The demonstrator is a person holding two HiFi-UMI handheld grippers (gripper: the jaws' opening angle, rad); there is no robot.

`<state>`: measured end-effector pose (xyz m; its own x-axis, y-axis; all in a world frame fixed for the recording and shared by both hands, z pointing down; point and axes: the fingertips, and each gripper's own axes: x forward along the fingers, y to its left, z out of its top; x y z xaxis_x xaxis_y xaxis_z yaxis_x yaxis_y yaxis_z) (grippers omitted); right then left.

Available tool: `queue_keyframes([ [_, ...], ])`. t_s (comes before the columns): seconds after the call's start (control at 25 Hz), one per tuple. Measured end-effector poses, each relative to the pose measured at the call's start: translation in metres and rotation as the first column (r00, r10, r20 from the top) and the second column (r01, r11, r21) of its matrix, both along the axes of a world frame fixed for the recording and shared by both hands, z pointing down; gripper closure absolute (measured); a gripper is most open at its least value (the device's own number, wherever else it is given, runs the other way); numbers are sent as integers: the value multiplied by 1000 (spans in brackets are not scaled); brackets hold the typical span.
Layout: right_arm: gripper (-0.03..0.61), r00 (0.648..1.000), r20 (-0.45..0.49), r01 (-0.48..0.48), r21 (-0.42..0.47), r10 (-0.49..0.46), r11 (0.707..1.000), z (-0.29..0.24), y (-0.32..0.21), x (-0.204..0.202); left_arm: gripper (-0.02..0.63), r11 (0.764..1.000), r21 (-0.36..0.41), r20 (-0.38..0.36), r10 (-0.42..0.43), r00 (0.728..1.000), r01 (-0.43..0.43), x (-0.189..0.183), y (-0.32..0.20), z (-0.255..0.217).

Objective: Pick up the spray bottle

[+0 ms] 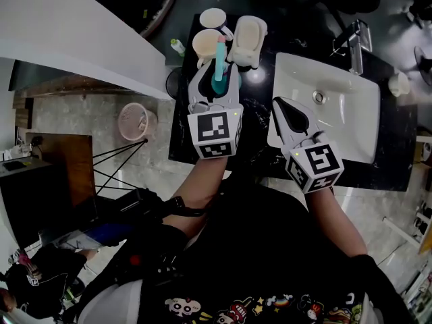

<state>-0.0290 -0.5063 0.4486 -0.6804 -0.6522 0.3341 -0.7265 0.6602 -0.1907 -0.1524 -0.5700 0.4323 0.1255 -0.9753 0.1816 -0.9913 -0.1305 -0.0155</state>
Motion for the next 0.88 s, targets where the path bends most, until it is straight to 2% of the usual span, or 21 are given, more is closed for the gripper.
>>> queue_keyframes([
  [0.2, 551, 1000, 1, -3, -12, 3, 1000, 1, 4, 3, 465, 1000, -2, 16, 3, 1000, -3, 1, 2, -1],
  [0.52, 552, 1000, 23, -20, 37, 20, 999, -12, 3, 12, 465, 999, 33, 22, 28, 999, -29, 8, 16, -21],
  [0.72, 552, 999, 42, -25, 66, 23, 998, -22, 11, 20, 465, 994, 58, -38, 94, 995, -92, 39, 41, -46],
  [0.88, 552, 998, 52, -44, 94, 39, 995, -30, 23, 31, 465, 986, 78, -5, 149, 989, -148, 63, 66, -56],
])
